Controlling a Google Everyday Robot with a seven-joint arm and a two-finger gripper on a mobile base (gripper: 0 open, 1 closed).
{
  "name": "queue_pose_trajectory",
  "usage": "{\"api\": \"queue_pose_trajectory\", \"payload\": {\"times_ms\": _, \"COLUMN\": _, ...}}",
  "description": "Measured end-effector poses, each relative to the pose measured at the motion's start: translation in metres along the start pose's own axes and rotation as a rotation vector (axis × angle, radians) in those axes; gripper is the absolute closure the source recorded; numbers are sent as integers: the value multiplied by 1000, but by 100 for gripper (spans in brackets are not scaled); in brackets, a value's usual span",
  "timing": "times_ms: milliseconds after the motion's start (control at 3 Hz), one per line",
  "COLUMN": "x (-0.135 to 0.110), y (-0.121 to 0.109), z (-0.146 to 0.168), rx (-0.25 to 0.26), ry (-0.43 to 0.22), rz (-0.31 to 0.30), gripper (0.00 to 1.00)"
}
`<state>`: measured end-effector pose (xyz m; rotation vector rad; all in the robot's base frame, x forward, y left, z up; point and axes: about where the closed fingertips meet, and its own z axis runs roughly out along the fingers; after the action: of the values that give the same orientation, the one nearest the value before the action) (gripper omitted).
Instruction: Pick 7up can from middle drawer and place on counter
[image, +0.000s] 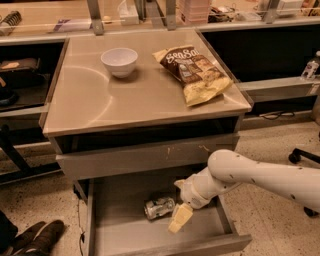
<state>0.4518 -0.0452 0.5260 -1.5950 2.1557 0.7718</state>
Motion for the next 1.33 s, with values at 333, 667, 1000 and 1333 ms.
{"api": "queue_pose_trajectory", "payload": {"times_ms": 333, "x": -2, "y": -43, "z": 33, "rx": 30, "ry": -91, "rz": -39, "gripper": 0}}
{"api": "queue_pose_trajectory", "payload": {"times_ms": 667, "x": -2, "y": -43, "z": 35, "rx": 28, "ry": -92, "rz": -38, "gripper": 0}}
{"api": "queue_pose_trajectory", "payload": {"times_ms": 1000, "x": -6, "y": -42, "z": 43, "rx": 37, "ry": -47, "rz": -82, "gripper": 0}}
{"api": "queue_pose_trajectory", "payload": {"times_ms": 1333, "x": -10, "y": -52, "z": 75, "rx": 33, "ry": -47, "rz": -109, "gripper": 0}}
